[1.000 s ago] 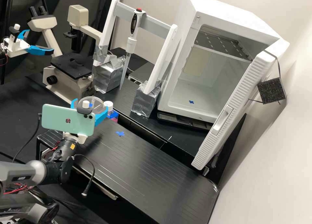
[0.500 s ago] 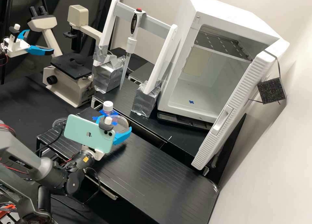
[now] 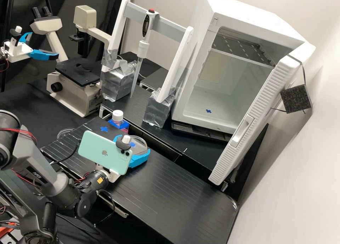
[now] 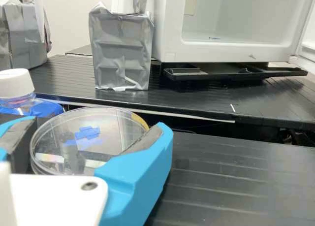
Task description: Move the petri dish to the bench
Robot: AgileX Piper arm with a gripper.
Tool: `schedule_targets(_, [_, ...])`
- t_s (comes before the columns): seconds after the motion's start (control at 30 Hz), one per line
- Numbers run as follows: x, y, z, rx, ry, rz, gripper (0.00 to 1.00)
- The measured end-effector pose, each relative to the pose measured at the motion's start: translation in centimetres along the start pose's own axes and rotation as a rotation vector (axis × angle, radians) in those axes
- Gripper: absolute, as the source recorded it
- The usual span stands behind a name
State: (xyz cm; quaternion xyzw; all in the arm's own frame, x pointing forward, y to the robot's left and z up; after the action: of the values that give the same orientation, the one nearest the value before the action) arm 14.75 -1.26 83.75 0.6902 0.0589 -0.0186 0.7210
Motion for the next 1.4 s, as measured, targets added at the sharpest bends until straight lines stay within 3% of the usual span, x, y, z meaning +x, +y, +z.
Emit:
schedule_targets(0.4, [0.0, 0.0, 0.1, -0.02, 0.004, 0.0, 1.0])
schedule_targets(0.73, [-1.1, 1.0, -1.4, -0.018, 0.031, 0.074, 1.0])
schedule_targets(0.87, [-1.6, 1.2, -2.7, -0.064, 0.07, 0.115, 1.0])
schedule_targets(0.97, [-1.7, 1.3, -3.4, -0.081, 0.107, 0.133, 1.0])
schedule_targets(1.03, [-1.6, 1.4, -4.0, -0.06, 0.136, 0.162, 1.0])
schedule_targets(1.2, [-0.5, 1.4, -5.5, 0.061, 0.22, 0.256, 1.0])
schedule_targets(1.23, [-0.2, 1.3, -5.6, 0.067, 0.232, 0.268, 1.0])
schedule_targets(1.33, [0.6, 0.7, -5.9, 0.127, 0.255, 0.265, 1.0])
schedule_targets(1.4, [1.0, 0.2, -5.9, 0.145, 0.249, 0.24, 1.0])
